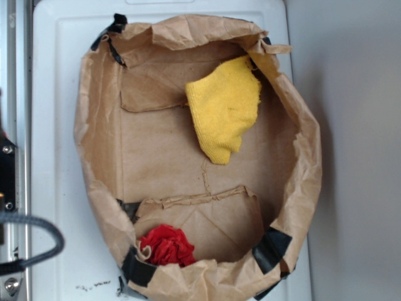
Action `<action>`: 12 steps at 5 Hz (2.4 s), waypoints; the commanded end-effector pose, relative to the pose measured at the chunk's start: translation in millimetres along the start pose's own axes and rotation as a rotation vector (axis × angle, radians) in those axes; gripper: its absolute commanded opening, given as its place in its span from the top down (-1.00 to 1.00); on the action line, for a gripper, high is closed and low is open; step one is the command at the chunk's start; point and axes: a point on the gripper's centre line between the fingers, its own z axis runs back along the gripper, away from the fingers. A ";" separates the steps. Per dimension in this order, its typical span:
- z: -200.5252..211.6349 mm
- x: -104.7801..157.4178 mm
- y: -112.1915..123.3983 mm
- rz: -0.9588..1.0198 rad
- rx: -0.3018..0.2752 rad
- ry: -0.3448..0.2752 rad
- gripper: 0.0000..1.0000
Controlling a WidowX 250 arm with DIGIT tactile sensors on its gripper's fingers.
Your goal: Grab the yellow cloth.
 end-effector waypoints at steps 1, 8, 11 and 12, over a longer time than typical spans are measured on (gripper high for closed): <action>-9.4 39.4 10.1 -0.013 -0.046 -0.052 -1.00; -54.1 59.0 17.4 -0.054 -0.073 0.032 -1.00; -114.6 142.2 37.4 0.130 -0.005 -0.092 -1.00; -132.5 138.0 33.4 0.192 0.002 -0.125 -1.00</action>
